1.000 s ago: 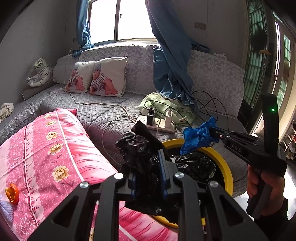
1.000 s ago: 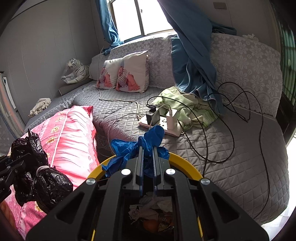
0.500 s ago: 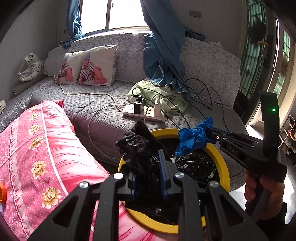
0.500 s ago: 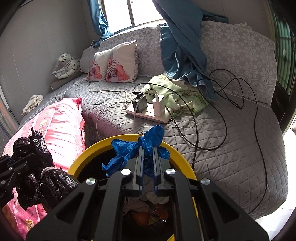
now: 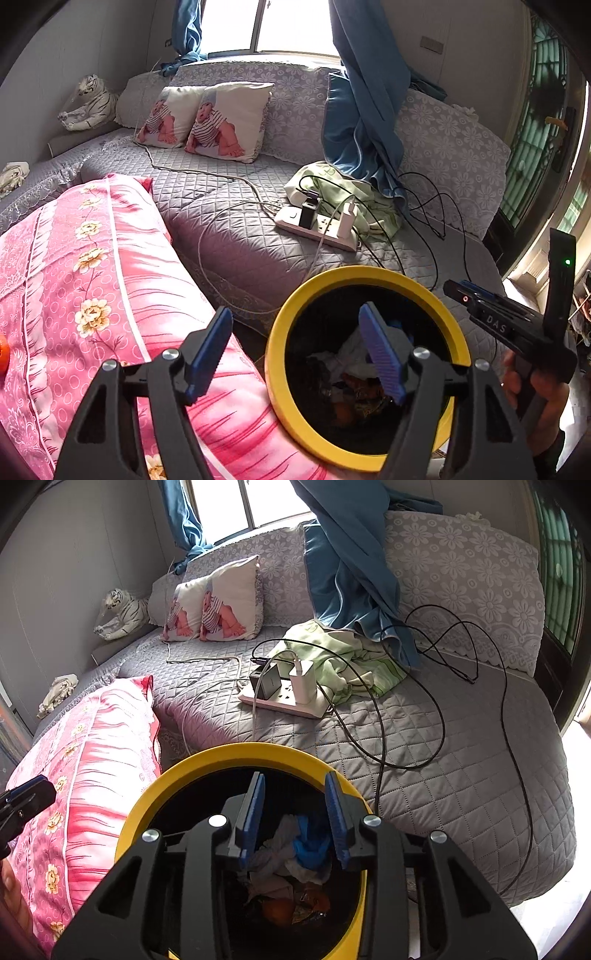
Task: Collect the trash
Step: 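Open both tools to drop the glove and black bag into the bin, then move both tools back toward the orange peel and white foam net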
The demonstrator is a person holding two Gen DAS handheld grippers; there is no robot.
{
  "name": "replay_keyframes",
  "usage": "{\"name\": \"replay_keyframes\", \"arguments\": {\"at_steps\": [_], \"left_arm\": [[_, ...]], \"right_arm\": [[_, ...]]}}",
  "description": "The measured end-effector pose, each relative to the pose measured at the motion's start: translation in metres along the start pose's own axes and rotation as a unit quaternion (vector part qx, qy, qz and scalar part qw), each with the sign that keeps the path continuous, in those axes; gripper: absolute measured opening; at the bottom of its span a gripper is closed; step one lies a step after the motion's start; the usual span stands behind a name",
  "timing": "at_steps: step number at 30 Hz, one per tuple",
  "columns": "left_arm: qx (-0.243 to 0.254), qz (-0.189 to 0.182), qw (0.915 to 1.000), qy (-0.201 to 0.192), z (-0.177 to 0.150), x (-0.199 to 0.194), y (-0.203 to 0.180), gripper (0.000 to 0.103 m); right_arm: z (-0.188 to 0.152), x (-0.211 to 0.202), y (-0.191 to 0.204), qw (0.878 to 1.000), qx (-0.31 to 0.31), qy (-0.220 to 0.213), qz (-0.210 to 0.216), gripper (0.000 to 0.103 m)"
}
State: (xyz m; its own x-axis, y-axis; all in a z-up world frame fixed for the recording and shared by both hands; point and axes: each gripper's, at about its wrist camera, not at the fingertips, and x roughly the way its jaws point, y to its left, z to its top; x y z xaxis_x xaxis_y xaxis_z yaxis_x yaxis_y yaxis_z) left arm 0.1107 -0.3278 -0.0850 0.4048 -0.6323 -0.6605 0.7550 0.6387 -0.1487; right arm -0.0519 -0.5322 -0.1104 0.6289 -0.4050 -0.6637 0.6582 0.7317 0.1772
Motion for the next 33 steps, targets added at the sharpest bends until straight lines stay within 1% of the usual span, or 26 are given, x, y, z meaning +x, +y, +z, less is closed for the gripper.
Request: {"name": "replay_keyframes", "arguments": {"at_steps": [3, 6, 7, 9, 11, 12, 15, 18, 21, 24, 28, 33], "left_arm": [[-0.018, 0.020, 0.9996, -0.007, 0.001, -0.008, 0.022, 0.075], [-0.038, 0.045, 0.9981, -0.017, 0.003, -0.020, 0.050, 0.080], [-0.043, 0.055, 0.9974, -0.021, 0.003, -0.025, 0.059, 0.082], [-0.047, 0.080, 0.9953, -0.030, 0.002, -0.036, 0.081, 0.085], [-0.054, 0.112, 0.9915, -0.039, -0.001, -0.049, 0.105, 0.087], [-0.062, 0.124, 0.9894, -0.043, -0.002, -0.056, 0.118, 0.088], [-0.093, 0.157, 0.9821, -0.049, -0.010, -0.079, 0.161, 0.088], [-0.120, 0.190, 0.9725, -0.060, -0.021, -0.104, 0.203, 0.088], [-0.146, 0.220, 0.9620, -0.070, -0.037, -0.131, 0.240, 0.088], [-0.168, 0.247, 0.9511, -0.077, -0.055, -0.154, 0.274, 0.088], [-0.206, 0.270, 0.9378, -0.072, -0.075, -0.172, 0.318, 0.088], [-0.247, 0.293, 0.9209, -0.069, -0.093, -0.180, 0.360, 0.088]], "right_arm": [[0.002, -0.002, 0.004, 1.000, -0.001, -0.003, 0.013, 0.035], [0.004, -0.003, 0.019, 0.999, -0.015, -0.006, 0.033, 0.038], [0.006, -0.004, 0.026, 0.999, -0.018, -0.008, 0.044, 0.042], [0.009, -0.006, 0.042, 0.997, -0.028, -0.010, 0.069, 0.046], [0.013, -0.008, 0.061, 0.995, -0.040, -0.014, 0.095, 0.055], [0.014, -0.008, 0.071, 0.993, -0.046, -0.015, 0.107, 0.057], [0.018, -0.007, 0.108, 0.988, -0.071, -0.007, 0.140, 0.058], [0.019, -0.001, 0.149, 0.979, -0.099, 0.010, 0.177, 0.058], [0.016, 0.004, 0.194, 0.968, -0.127, 0.029, 0.212, 0.058], [0.010, 0.011, 0.242, 0.953, -0.152, 0.054, 0.255, 0.059], [-0.006, 0.019, 0.307, 0.929, -0.184, 0.087, 0.309, 0.059], [-0.029, 0.028, 0.381, 0.892, -0.219, 0.125, 0.375, 0.059]]}}
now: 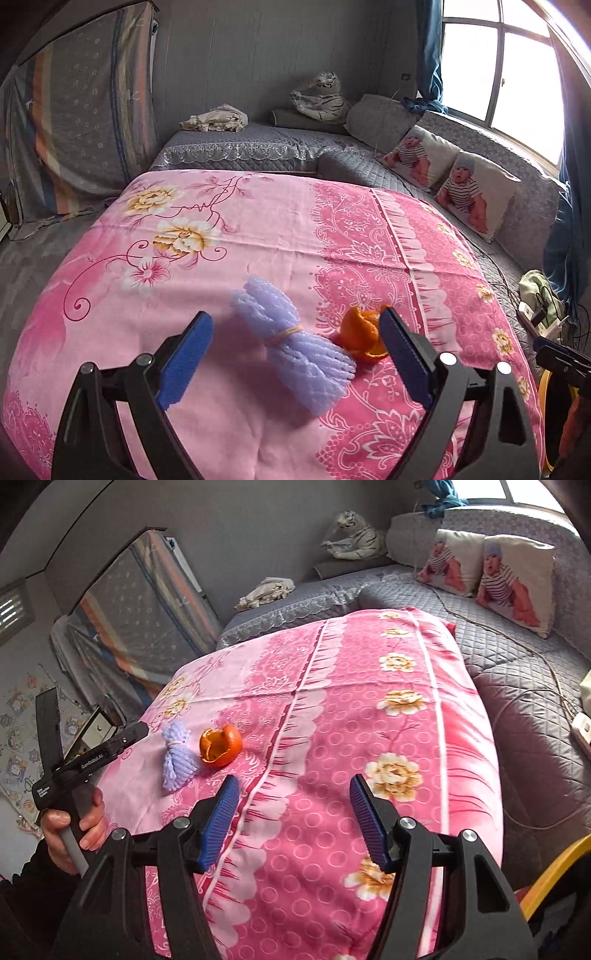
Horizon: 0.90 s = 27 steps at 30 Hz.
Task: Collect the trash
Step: 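Move both tools back toward the orange peel and white foam net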
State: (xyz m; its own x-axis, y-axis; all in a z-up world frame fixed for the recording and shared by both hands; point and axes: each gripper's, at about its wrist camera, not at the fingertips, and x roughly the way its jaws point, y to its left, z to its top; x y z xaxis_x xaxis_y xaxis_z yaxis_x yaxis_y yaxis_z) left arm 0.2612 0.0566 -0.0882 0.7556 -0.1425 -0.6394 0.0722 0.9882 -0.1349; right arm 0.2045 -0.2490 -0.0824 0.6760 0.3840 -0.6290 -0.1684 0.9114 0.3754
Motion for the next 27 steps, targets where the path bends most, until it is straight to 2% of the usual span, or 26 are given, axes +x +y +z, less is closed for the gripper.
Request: {"name": "replay_keyframes", "arguments": {"at_steps": [4, 8, 15, 27], "left_arm": [[-0.037, 0.000, 0.9992, 0.017, 0.005, 0.016, 0.022, 0.088], [-0.065, 0.006, 0.9974, 0.029, 0.007, 0.027, 0.035, 0.088], [-0.100, -0.010, 0.9934, 0.057, 0.003, 0.044, 0.044, 0.088], [-0.119, -0.012, 0.9885, 0.093, 0.005, 0.074, 0.042, 0.088]], "right_arm": [[0.010, 0.038, 0.030, 0.999, -0.021, 0.025, 0.037, 0.059], [0.018, 0.067, 0.051, 0.997, -0.037, 0.046, 0.056, 0.059], [0.022, 0.098, 0.073, 0.994, -0.062, 0.071, 0.058, 0.059], [0.025, 0.127, 0.076, 0.992, -0.073, 0.092, 0.050, 0.059]]}}
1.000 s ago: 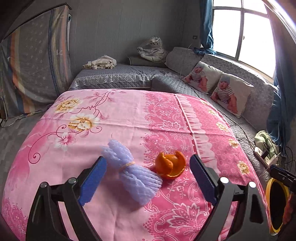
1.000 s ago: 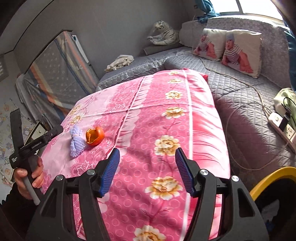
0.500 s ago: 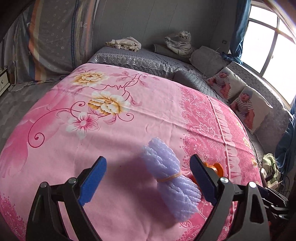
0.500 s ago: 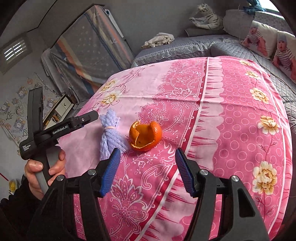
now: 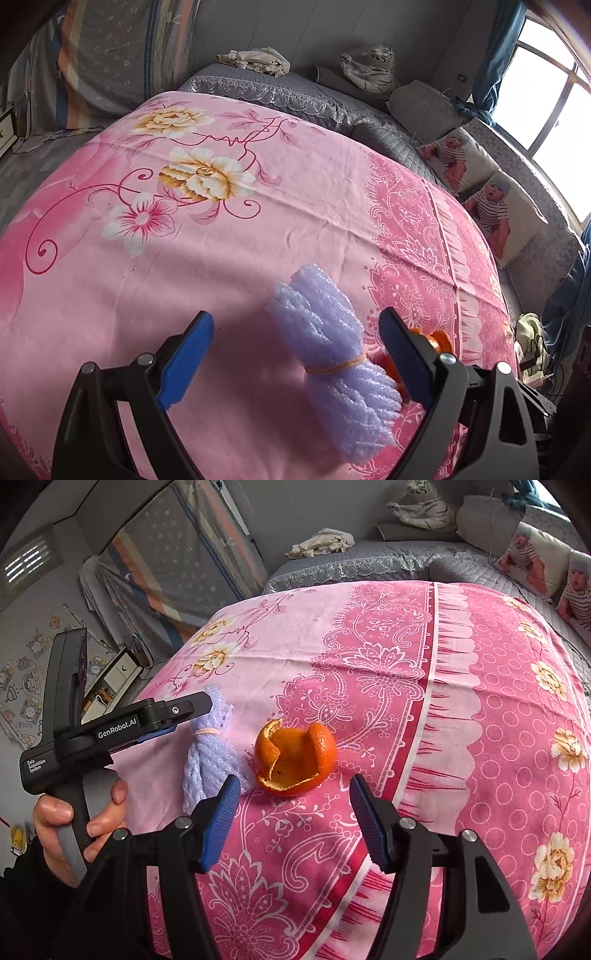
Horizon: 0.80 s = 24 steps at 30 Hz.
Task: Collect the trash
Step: 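Move both tools back toward the orange peel and white foam net, then grasp the orange peel with the right tool while the left tool grasps the foam net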
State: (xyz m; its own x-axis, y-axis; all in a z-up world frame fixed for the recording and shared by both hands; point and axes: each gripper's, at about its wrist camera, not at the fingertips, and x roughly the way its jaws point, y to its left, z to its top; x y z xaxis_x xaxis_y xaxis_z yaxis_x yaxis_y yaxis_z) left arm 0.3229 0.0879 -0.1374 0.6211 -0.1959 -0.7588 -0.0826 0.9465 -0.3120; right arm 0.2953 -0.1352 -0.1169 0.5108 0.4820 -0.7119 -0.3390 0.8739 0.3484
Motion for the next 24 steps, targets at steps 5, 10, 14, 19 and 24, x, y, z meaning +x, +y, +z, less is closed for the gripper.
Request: {"name": "replay_keyframes", "arguments": {"at_steps": [5, 10, 14, 19, 24], "left_arm": [[-0.002, -0.003, 0.9999, 0.014, 0.003, 0.013, -0.004, 0.088], [-0.006, 0.000, 0.9996, 0.026, 0.003, 0.025, -0.003, 0.079], [-0.009, 0.007, 0.9997, 0.022, 0.005, 0.029, -0.003, 0.072], [-0.001, 0.021, 0.9996, 0.017, 0.004, 0.029, -0.004, 0.041], [0.007, 0.030, 0.9995, 0.010, 0.001, 0.025, -0.008, 0.027]], "right_arm": [[0.005, 0.014, 0.000, 1.000, 0.002, 0.012, 0.006, 0.059], [0.009, 0.027, 0.000, 1.000, 0.001, 0.025, 0.006, 0.059], [0.014, 0.038, -0.001, 0.999, 0.005, 0.035, 0.008, 0.058], [0.018, 0.041, 0.002, 0.999, 0.001, 0.035, -0.001, 0.044], [0.016, 0.034, 0.000, 0.999, 0.000, 0.033, -0.016, 0.033]]}}
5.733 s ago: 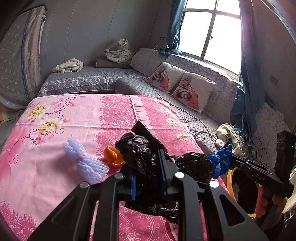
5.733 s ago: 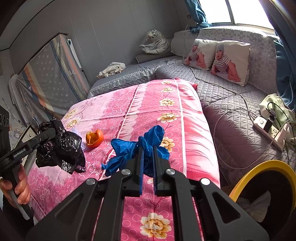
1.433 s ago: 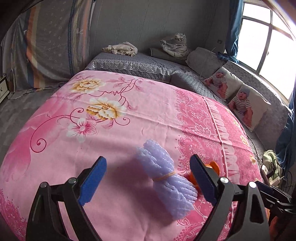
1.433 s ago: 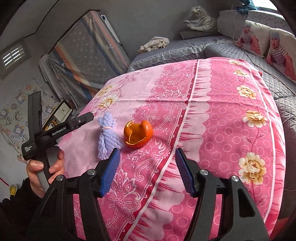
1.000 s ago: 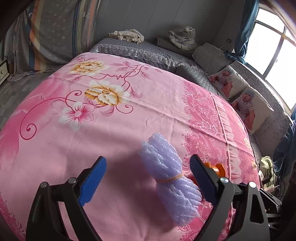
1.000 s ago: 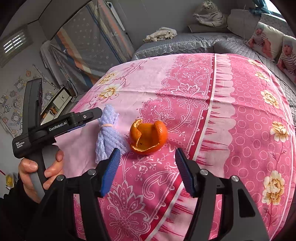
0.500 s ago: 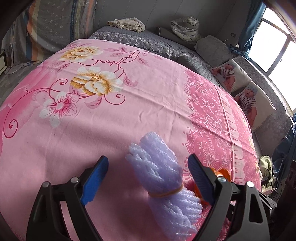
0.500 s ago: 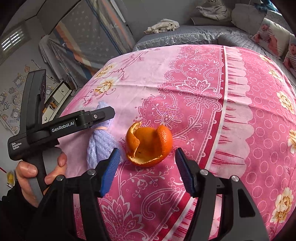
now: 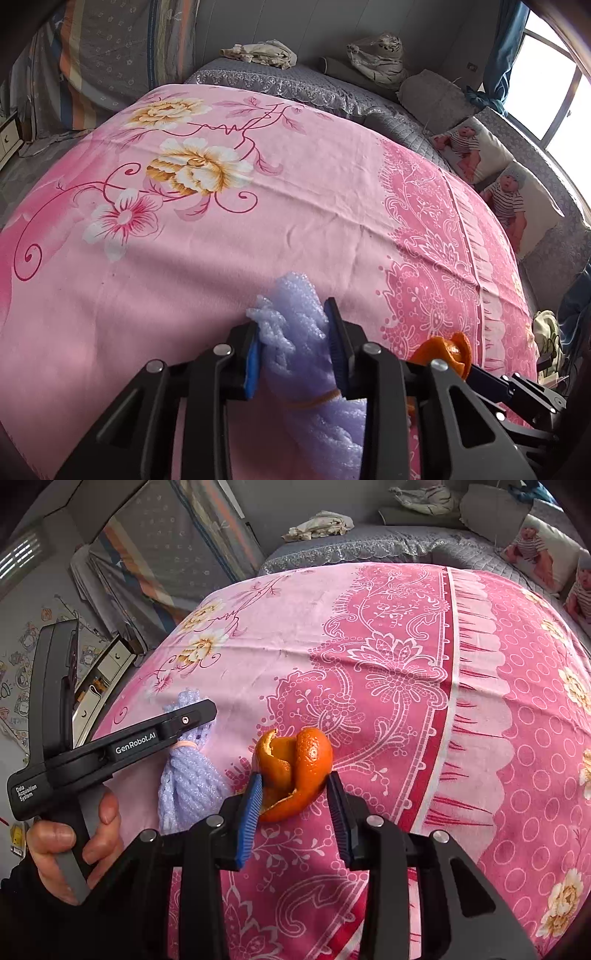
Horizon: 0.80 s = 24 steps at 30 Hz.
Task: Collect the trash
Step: 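Grasp the orange peel with the right tool while the left tool grasps the foam net, then carry the orange peel and foam net with both tools over the yellow bin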
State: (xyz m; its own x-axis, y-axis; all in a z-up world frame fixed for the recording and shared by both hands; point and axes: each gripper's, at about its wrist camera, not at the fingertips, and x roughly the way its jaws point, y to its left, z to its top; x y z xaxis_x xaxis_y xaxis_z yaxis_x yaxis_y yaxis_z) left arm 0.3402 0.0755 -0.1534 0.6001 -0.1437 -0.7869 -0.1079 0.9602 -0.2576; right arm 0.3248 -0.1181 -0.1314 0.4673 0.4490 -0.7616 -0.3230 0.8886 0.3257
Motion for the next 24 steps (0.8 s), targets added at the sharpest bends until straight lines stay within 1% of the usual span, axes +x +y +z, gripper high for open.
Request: {"name": "replay_keyframes", "arguments": {"at_steps": [5, 10, 14, 18, 21, 24], "left_arm": [[0.001, -0.007, 1.0000, -0.006, 0.002, -0.011, -0.001, 0.024], [0.012, -0.013, 0.9993, -0.033, 0.005, -0.036, -0.004, 0.024], [0.024, -0.016, 0.9982, -0.052, 0.002, -0.059, -0.011, 0.024], [0.063, -0.012, 0.9952, -0.073, -0.012, -0.085, -0.031, 0.024], [0.092, -0.030, 0.9916, -0.086, -0.025, -0.105, -0.052, 0.024], [0.124, -0.052, 0.9860, -0.099, -0.038, -0.123, -0.079, 0.024]], "right_arm": [[-0.004, -0.009, -0.002, 1.000, 0.004, -0.001, -0.002, 0.030], [-0.012, -0.030, -0.004, 1.000, 0.008, -0.013, 0.000, 0.030], [-0.025, -0.055, -0.011, 1.000, 0.018, -0.024, 0.003, 0.030], [-0.044, -0.086, -0.024, 0.999, 0.035, -0.034, 0.005, 0.030], [-0.062, -0.112, -0.036, 0.998, 0.052, -0.043, -0.003, 0.030], [-0.082, -0.141, -0.052, 0.996, 0.070, -0.059, -0.019, 0.030]]}}
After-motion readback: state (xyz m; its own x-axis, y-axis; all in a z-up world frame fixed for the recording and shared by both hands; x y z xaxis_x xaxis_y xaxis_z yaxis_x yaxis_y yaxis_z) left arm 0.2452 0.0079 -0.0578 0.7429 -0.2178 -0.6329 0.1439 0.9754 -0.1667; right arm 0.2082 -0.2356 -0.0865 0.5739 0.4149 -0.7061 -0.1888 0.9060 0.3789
